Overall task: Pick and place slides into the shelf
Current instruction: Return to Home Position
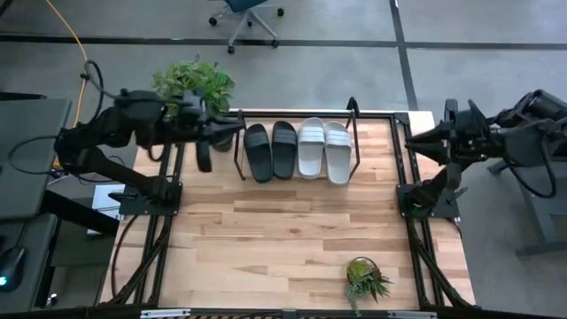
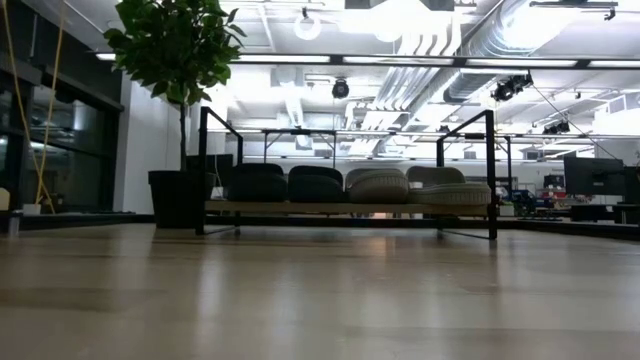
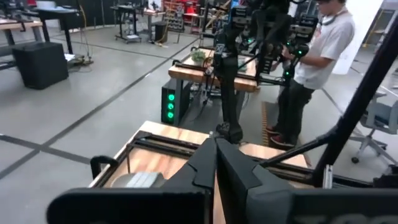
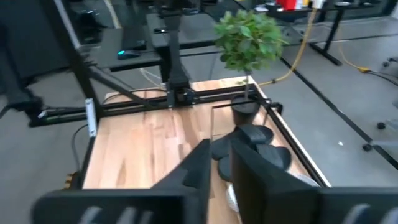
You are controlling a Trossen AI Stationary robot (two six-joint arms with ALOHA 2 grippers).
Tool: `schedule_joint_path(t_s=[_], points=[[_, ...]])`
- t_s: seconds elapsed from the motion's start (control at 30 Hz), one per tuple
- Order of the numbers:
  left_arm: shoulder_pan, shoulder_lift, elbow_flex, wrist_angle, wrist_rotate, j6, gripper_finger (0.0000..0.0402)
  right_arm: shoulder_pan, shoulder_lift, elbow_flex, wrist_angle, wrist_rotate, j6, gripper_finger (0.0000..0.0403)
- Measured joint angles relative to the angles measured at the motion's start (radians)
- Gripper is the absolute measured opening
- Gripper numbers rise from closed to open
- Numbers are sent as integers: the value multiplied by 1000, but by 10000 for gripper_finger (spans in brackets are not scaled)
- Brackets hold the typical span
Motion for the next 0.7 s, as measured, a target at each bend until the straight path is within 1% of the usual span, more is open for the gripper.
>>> schedule_joint_path(t_s=[0.07, 0.1, 0.17, 0.27, 0.37, 0.5, 0.6, 0.7], points=[[-38, -31, -24, -10, -39, -15, 2, 33, 1, 0, 0, 3, 0, 16], [-59, -48, -40, -15, -63, -21, 3, 49, 1, 0, 0, 8, 0, 8], [-101, -78, -80, -10, -111, -33, 4, 82, 0, -3, 1, 37, 8, 8], [-158, -129, -172, 11, -178, -67, 1, 132, -23, -63, 3, 106, 43, 5], [-209, -197, -305, 99, -241, -103, 1, 187, -86, -199, 1, 180, 155, 3], [-265, -304, -519, 302, -254, -124, 1, 250, -187, -413, 14, 265, 337, 1], [-287, -385, -675, 458, -275, -147, 0, 291, -250, -551, 75, 316, 434, 0], [-297, -463, -827, 612, -294, -178, 0, 339, -304, -674, 190, 369, 461, 0]])
